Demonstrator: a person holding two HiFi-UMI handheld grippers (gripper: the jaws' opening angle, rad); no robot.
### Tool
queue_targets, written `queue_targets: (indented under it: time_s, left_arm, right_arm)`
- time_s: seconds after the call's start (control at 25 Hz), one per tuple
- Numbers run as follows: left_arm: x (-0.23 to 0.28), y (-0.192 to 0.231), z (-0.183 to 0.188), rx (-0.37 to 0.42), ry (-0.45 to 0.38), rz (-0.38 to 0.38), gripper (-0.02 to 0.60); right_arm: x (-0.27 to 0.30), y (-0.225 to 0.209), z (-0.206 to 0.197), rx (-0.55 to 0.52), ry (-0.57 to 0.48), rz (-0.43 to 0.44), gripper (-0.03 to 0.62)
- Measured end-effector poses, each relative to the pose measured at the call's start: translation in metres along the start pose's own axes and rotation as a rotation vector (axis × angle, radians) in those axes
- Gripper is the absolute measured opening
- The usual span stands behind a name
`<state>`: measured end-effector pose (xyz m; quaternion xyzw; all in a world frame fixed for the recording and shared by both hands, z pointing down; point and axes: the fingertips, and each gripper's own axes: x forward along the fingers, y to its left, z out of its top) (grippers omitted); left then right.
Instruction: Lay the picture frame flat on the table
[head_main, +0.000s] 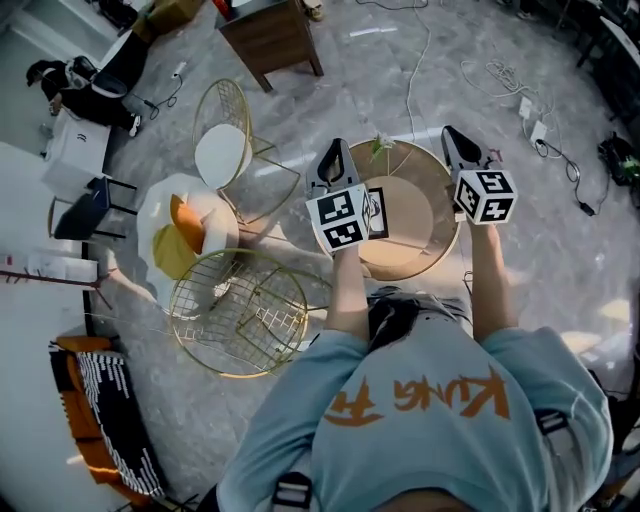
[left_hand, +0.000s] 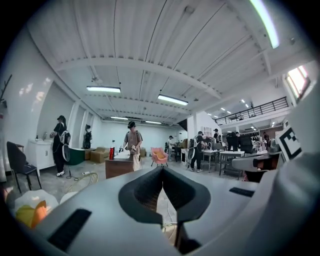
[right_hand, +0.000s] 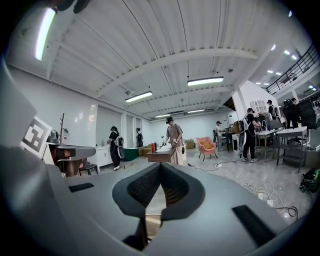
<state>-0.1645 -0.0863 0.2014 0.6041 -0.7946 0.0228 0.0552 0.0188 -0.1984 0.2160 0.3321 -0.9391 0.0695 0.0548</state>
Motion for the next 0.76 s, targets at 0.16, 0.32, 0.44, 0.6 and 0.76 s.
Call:
queue_targets:
  time_s: [0.16,0.32,0.44,0.6,0.76]
  left_arm:
    - [-0.008,-0.013,0.006,0.006,-0.012,-0.009,0.020]
    - [-0.016,-0.022,0.013,0.017,-0.026,-0.016,0.020]
    - [-0.016,-0.025,0.015,0.022,-0.030,-0.017,0.020]
    - [-0.017,-0.029,0.018,0.020,-0.045,-0.022,0.020]
    - [-0.004,-0.031,0.025,0.024,-0.046,-0.031,0.020]
  right_arm:
    - [-0.013,-0.005,0.006,-0.007,-0.016,-0.006,-0.003]
    - [-0.024,-0.006,0.013,-0.017,-0.027,-0.012,-0.003]
    - [-0.026,-0.007,0.016,-0.026,-0.030,-0.012,-0.003]
    - [-0.027,-0.006,0.018,-0.063,-0.023,-0.015,-0.005]
    - [-0.016,-0.012,0.028,-0.058,-0.029,-0.009,-0.005]
